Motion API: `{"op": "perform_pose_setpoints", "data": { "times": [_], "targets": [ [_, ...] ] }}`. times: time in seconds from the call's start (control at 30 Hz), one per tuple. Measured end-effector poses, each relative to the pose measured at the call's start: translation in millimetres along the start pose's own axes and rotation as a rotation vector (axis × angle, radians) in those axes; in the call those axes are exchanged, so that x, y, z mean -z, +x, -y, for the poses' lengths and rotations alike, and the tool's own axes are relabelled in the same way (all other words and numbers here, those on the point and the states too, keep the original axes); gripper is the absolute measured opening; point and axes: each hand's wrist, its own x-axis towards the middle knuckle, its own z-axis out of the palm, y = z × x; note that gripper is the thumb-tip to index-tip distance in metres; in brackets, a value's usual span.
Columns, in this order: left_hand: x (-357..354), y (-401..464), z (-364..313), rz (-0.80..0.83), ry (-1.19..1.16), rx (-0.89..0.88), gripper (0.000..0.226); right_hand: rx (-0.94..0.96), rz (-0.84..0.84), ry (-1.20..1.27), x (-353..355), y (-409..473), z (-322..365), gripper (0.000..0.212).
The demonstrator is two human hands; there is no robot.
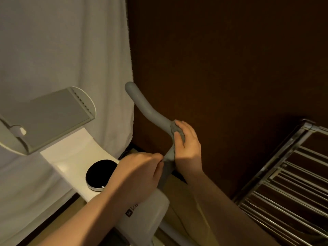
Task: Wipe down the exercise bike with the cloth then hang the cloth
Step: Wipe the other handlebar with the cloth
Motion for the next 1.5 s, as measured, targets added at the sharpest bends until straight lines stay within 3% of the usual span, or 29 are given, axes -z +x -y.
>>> {"op": "perform_pose_setpoints", "data": {
  "times": [0.17, 0.3, 0.4, 0.5, 0.7, 0.8, 0.97, 1.07, 1.2, 1.43, 1.5],
  "targets": [
    [6, -2, -1, -0.01, 0.015, -0.057, 0.032, 0.038, 0.049, 0.134, -2, -66, 17, 0.04],
    [5, -1, 2, 0.049, 0.037, -0.074, 0.044, -0.001, 0.037, 0.064, 5, -17, 1, 0.04],
    [11, -2, -2, 0.103, 0.065, -0.059, 0.054, -0.053, -0.038, 0.151, -4, -37, 9, 0.045],
    [15, 1, -3, 0.186, 0.038, -0.001, 0.057, -0.034, 0.049, 0.158, -1, -52, 9, 0.047],
    [15, 4, -7, 0.264, 0.008, 0.138, 0.023, -0.002, 0.105, -0.021, 6, -6, 1, 0.046],
    [15, 14, -10, 0.265, -0.094, 0.276, 0.015, 0.104, 0.216, -0.087, 13, -16, -6, 0.049],
    [-2, 47, -4, 0.283, -0.307, 0.523, 0.02, 0.272, 0.375, -0.207, 16, 45, -11, 0.038],
    [-9, 56, 1, 0.267, -0.357, 0.622, 0.019, 0.526, 0.585, -0.299, 22, 62, -14, 0.033],
    [-15, 58, 1, 0.34, -0.295, 0.637, 0.021, 0.836, 0.877, -0.472, 26, 92, -7, 0.028],
    [-13, 59, 2, 0.31, -0.435, 0.711, 0.015, 1.113, 1.04, -0.575, 18, 126, -3, 0.024],
    [-9, 57, -2, 0.329, -0.495, 0.675, 0.023, 1.167, 1.097, -0.611, 19, 131, 5, 0.023]
  ]
}}
